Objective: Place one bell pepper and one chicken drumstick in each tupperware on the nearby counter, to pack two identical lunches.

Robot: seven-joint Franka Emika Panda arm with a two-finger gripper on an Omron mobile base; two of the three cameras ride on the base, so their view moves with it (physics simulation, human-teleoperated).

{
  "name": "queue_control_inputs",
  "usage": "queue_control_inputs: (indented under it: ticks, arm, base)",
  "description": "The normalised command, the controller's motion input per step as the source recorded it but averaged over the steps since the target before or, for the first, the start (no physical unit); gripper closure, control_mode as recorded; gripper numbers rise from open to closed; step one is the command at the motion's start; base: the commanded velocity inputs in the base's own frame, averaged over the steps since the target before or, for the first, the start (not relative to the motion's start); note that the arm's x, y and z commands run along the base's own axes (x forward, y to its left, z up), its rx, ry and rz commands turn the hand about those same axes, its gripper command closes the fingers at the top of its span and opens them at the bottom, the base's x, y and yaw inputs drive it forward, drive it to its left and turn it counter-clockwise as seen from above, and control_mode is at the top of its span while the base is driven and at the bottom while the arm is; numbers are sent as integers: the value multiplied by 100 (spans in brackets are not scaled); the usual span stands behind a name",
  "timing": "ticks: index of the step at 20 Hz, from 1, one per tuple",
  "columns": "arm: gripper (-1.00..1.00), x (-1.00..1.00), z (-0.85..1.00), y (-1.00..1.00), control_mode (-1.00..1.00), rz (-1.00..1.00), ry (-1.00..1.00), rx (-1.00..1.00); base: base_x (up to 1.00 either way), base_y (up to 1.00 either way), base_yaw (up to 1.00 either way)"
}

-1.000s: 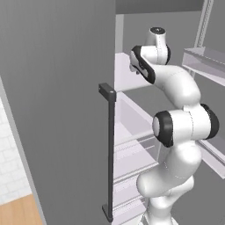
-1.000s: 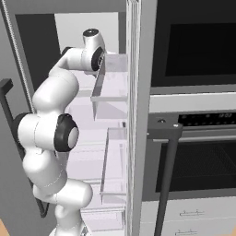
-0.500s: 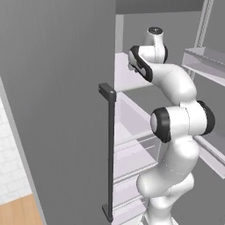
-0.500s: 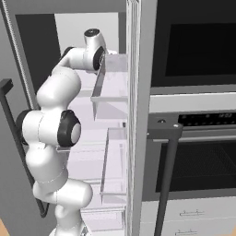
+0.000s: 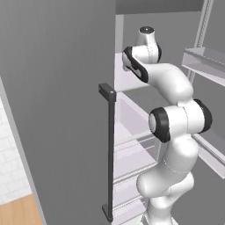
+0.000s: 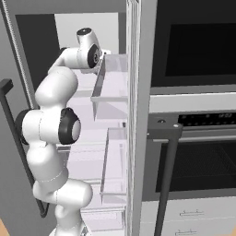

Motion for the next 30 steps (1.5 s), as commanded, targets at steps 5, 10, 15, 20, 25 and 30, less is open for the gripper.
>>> queue_control_inputs:
  ticks: [5,10,15,20,25,30]
  arm:
    - [100,-12,-57,32,-100,0,6,-5]
    - [100,-89,-7,13,-100,1,6,0]
    - [100,-100,-12,0,-100,0,-2,2]
    - [100,-100,-29,0,-100,0,-24,1]
    - [100,-100,25,0,-100,0,-4,7]
    - [100,-100,2,0,-100,1,-5,1]
  base:
    - [0,0,0]
    - [0,0,0]
    - [0,0,0]
    - [0,0,0]
    - [0,0,0]
    - [0,0,0]
